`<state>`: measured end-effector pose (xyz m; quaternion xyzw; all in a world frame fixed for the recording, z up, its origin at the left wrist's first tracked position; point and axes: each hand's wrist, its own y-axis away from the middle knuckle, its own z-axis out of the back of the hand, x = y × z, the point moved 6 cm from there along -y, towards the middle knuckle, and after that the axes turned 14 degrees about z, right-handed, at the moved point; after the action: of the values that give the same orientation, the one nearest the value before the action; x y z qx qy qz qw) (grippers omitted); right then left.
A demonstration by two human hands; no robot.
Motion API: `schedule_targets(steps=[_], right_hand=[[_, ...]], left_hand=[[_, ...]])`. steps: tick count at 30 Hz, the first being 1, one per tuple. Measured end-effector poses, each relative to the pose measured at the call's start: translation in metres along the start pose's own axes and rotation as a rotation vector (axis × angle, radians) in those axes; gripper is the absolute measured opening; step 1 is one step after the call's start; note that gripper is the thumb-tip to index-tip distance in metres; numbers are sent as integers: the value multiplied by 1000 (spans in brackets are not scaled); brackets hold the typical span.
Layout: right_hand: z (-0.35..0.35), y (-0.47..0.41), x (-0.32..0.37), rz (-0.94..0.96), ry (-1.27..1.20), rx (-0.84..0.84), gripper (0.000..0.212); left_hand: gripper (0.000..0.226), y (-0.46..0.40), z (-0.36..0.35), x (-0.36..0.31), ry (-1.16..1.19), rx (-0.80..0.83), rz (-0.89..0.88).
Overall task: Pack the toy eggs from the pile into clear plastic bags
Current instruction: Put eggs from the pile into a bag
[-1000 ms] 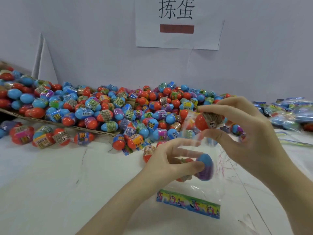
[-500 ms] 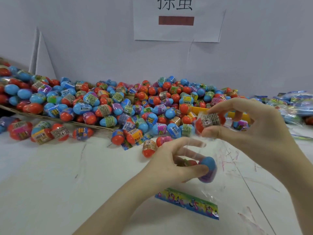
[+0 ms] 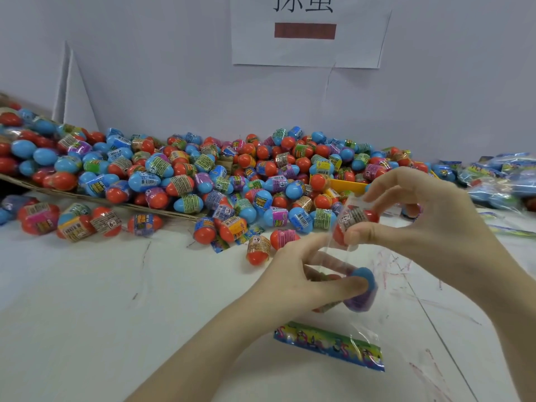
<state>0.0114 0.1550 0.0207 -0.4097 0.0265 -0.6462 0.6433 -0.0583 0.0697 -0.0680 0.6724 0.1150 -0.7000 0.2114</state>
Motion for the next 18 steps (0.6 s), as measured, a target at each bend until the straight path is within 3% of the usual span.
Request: schedule_targets(steps=[7,10,12,14,16,18], right_hand=[[-9,0,-1,41,-48,55,44],[-16,0,2,46,-55,143,66],[-19,2,2,22,-52,181,69],[-16,1,3,21,-22,123,49],[-5,-2,11,87,55,-58,28],[0,-10,26,195,165,-186,26]], left_hand=[[16,-4,-2,5,42,3,-25],[15,-6,-1,11,85,-38,10],[14,-9,0,14,104,-59,32],[15,-11,2,18,123,-76,60],[13,-12,2,20,142,-83,103],[11,-12,2,21,151,-66,121]])
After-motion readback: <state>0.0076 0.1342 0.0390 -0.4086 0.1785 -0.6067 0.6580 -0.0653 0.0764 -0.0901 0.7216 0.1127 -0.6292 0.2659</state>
